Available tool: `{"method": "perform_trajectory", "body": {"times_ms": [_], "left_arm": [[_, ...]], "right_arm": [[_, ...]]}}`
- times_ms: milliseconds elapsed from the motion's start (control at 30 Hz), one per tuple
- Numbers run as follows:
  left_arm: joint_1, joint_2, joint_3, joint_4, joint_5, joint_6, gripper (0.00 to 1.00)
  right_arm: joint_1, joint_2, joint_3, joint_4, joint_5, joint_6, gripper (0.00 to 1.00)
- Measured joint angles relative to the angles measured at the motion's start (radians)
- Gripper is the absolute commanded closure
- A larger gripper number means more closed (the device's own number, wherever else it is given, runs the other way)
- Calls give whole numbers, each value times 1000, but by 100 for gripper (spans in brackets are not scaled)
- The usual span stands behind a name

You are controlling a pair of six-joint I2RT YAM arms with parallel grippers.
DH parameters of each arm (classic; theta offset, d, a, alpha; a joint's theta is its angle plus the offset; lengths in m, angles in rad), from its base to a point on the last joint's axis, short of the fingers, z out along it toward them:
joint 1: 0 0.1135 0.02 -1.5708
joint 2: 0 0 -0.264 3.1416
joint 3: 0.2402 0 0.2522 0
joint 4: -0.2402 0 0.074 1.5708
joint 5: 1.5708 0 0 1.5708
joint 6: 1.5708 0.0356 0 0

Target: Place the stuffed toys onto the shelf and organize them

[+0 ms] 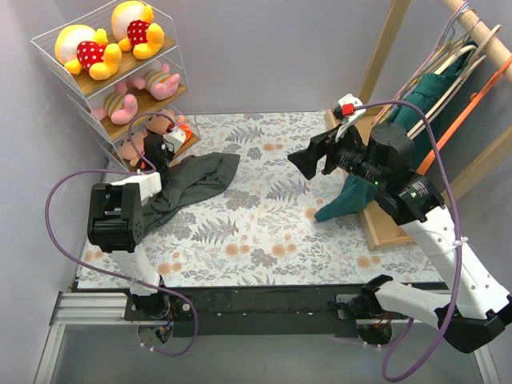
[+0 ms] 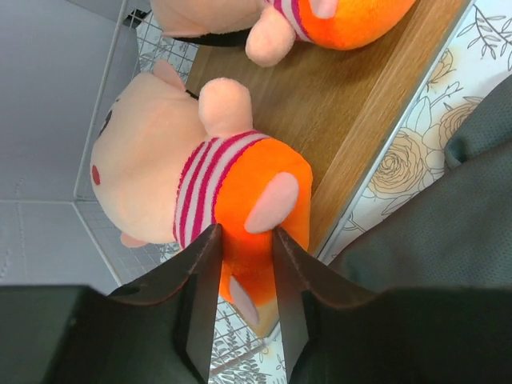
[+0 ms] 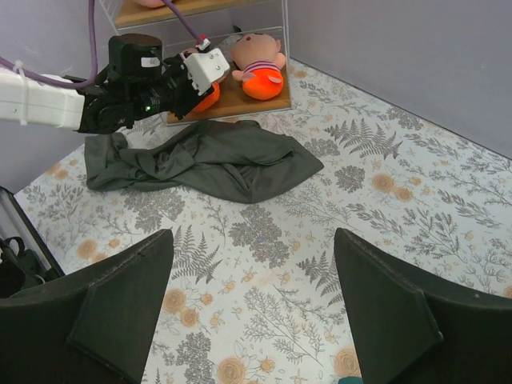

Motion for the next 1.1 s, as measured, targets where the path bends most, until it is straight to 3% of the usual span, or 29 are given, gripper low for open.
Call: {"method": "perform_trajectory", "body": {"times_ms": [300,367,467,533,800,900,1100], "left_arm": [[0,0,3,37,-14,-9,43],[-7,0,5,34,-24,-20,30],[-26,-4,5,27,-32,-43,25],[-53,-17,5,18,-35,-56,2],[-213,-221,-19,-73,21,-197,2],[-254,-347,-39,-122,138,-282,2],[-271,-565,-95,-208,524,-472,2]], "right_arm": [[0,-33,8,-1,3,15,11],[0,-45,8,-1,3,23,11],[0,-55,8,-1,0,34,11],[0,-55,6,-1,-1,39,11],[0,-41,-57,-46,-16,59,10],[0,3,-55,-96,-2,52,4],[0,70,-24,-198,56,45,2]]}}
